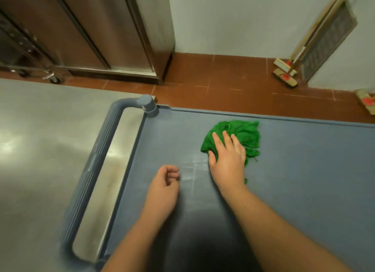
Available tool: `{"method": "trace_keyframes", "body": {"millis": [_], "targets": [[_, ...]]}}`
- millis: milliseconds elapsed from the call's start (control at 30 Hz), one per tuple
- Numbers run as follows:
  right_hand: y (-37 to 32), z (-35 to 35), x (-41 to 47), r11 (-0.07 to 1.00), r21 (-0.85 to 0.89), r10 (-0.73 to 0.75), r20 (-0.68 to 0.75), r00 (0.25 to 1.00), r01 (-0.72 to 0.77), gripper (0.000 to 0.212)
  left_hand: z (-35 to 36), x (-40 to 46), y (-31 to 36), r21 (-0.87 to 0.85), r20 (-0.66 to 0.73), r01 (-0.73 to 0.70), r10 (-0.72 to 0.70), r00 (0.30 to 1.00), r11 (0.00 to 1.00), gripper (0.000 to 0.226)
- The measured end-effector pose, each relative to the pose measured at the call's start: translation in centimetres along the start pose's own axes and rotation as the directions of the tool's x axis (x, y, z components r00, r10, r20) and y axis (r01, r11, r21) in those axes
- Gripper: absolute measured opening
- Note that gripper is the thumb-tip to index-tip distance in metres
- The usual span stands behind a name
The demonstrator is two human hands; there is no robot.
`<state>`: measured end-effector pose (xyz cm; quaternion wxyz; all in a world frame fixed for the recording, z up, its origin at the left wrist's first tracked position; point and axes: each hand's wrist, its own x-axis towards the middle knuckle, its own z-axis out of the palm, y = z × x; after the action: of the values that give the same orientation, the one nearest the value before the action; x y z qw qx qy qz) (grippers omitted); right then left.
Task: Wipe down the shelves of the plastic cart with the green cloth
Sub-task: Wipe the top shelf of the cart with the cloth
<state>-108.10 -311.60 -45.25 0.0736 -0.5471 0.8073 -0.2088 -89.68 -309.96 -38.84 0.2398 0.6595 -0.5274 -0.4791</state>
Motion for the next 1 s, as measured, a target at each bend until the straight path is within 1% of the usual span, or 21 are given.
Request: {"method": "trace_keyframes", "body": {"millis": [33, 67, 100, 133, 167, 200, 233, 300, 400, 500, 533, 600, 633, 733, 767, 833, 900, 933, 1000], "targets": [[-1.6, 0.7, -0.1, 1.000, -0.002, -0.003, 0.008, 1.000, 0.003, 0.061, -1.4, 0.4, -1.1, 0.210, -0.013, -0.045, 0.049, 0.999, 0.977, 0.032], [-2.9, 1.3, -0.2, 1.000, 0.000, -0.006, 0.011, 1.000, 0.006, 0.061, -2.7, 0.6, -2.2, 0.435, 0.006, -0.097, 0.105, 0.994, 0.895, 0.036], [-4.0, 1.8, -0.4, 1.000, 0.006, -0.012, 0.016, 1.000, 0.012, 0.061, -3.7, 0.6, -3.0, 0.596, 0.061, -0.141, 0.131, 0.990, 0.790, 0.045], [-4.9, 2.2, -0.7, 1.000, 0.012, -0.024, 0.023, 0.999, 0.023, 0.060, -4.4, 0.4, -3.8, 0.685, 0.128, -0.172, 0.115, 0.985, 0.708, 0.054], [-5.6, 2.5, -1.0, 0.999, 0.018, -0.043, 0.029, 0.999, 0.042, 0.060, -4.7, 0.2, -4.3, 0.733, 0.188, -0.197, 0.084, 0.979, 0.651, 0.062], [-6.3, 2.8, -1.3, 0.997, 0.024, -0.067, 0.035, 0.997, 0.067, 0.061, -4.8, -0.2, -4.6, 0.758, 0.225, -0.219, 0.069, 0.972, 0.615, 0.069], [-6.7, 3.0, -1.6, 0.995, 0.028, -0.099, 0.040, 0.994, 0.098, 0.062, -4.7, -0.5, -4.8, 0.774, 0.238, -0.233, 0.070, 0.969, 0.589, 0.075], [-6.8, 3.1, -2.1, 0.984, 0.030, -0.178, 0.055, 0.983, 0.176, 0.064, -4.1, -1.0, -5.1, 0.788, 0.208, -0.232, 0.109, 0.972, 0.571, 0.081], [-4.6, 2.3, -2.5, 0.966, 0.048, -0.258, 0.067, 0.964, 0.255, 0.067, -3.3, -1.4, -4.9, 0.778, 0.145, -0.185, 0.115, 0.983, 0.601, 0.082], [0.3, 0.4, -3.0, 0.973, 0.039, -0.229, 0.051, 0.972, 0.227, 0.067, -2.6, -1.2, -4.9, 0.777, 0.112, -0.122, 0.056, 0.992, 0.617, 0.080], [2.4, -0.6, -3.3, 0.979, 0.034, -0.202, 0.041, 0.979, 0.201, 0.066, -2.1, -1.2, -4.4, 0.784, 0.094, -0.093, 0.030, 0.995, 0.614, 0.075], [7.0, -3.0, -3.7, 0.990, 0.017, -0.140, 0.009, 0.990, 0.140, 0.065, -0.1, -1.5, -2.8, 0.801, 0.072, -0.070, 0.022, 0.997, 0.594, 0.055], [9.5, -4.3, -3.9, 0.994, 0.008, -0.109, -0.006, 0.994, 0.109, 0.065, 1.6, -1.8, -1.9, 0.793, 0.082, -0.101, 0.059, 0.995, 0.601, 0.051], [16.4, -7.8, -4.7, 0.999, -0.003, -0.037, -0.029, 0.999, 0.037, 0.067, 8.9, -4.2, 1.5, 0.673, 0.193, -0.288, 0.215, 0.957, 0.681, 0.067], [18.5, -8.8, -5.0, 1.000, -0.010, -0.024, -0.032, 0.999, 0.024, 0.067, 11.7, -5.4, 2.5, 0.645, 0.236, -0.344, 0.251, 0.939, 0.683, 0.068], [22.6, -10.7, -5.6, 1.000, -0.022, 0.001, -0.040, 0.999, -0.002, 0.066, 17.4, -7.8, 4.2, 0.625, 0.296, -0.422, 0.301, 0.906, 0.657, 0.066], [26.6, -12.6, -6.3, 0.999, -0.036, 0.032, -0.052, 0.998, -0.034, 0.067, 22.5, -10.0, 5.3, 0.629, 0.344, -0.492, 0.352, 0.870, 0.602, 0.063], [28.7, -13.6, -6.7, 0.998, -0.044, 0.047, -0.059, 0.997, -0.050, 0.067, 24.9, -11.0, 5.9, 0.641, 0.369, -0.516, 0.361, 0.857, 0.568, 0.062], [32.7, -15.6, -7.5, 0.995, -0.054, 0.082, -0.076, 0.994, -0.086, 0.067, 29.1, -12.9, 6.5, 0.674, 0.417, -0.535, 0.335, 0.845, 0.509, 0.061]]}}
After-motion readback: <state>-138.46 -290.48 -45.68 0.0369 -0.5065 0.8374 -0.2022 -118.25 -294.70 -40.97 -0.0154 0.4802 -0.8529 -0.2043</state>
